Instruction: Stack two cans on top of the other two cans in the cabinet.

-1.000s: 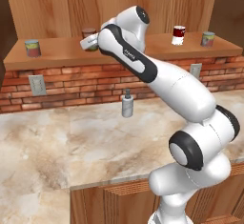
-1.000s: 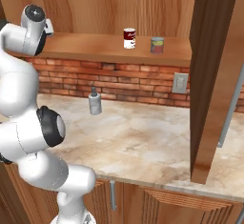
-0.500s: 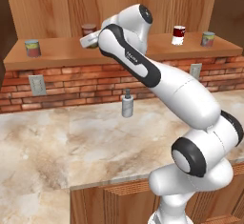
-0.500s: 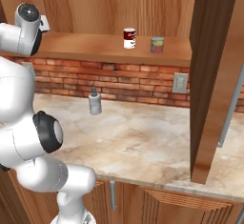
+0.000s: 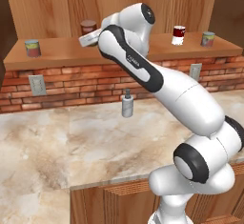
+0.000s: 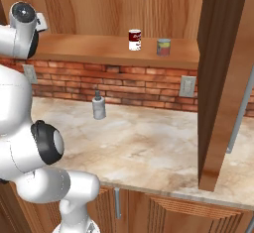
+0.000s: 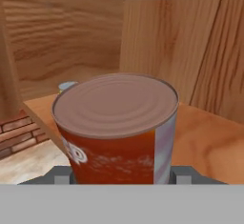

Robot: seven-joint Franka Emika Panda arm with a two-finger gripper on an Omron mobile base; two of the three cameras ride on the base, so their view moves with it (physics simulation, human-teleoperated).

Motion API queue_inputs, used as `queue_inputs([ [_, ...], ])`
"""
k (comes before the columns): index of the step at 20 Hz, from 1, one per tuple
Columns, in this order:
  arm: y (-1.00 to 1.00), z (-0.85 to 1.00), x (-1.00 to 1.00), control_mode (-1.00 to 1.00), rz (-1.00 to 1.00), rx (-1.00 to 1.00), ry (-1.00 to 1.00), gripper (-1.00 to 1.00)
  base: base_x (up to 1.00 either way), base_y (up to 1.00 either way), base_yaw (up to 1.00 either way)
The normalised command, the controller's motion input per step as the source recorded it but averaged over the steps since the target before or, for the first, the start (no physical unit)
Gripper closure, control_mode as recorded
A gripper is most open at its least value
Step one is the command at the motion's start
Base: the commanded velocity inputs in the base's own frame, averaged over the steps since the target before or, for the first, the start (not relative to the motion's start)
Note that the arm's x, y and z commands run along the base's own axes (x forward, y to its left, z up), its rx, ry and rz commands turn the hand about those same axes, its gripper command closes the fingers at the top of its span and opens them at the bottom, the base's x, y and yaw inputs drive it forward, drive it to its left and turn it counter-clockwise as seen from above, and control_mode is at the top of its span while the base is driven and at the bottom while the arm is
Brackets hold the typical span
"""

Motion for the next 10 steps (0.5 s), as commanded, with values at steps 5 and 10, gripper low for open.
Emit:
queue_inputs([
  [5, 0.18, 0.13, -0.04, -1.0, 0.0, 0.0, -0.04, 1.0, 0.0, 0.0, 0.0],
  [10, 0.24, 0.1, -0.08, -1.0, 0.0, 0.0, -0.01, 1.0, 0.0, 0.0, 0.0],
])
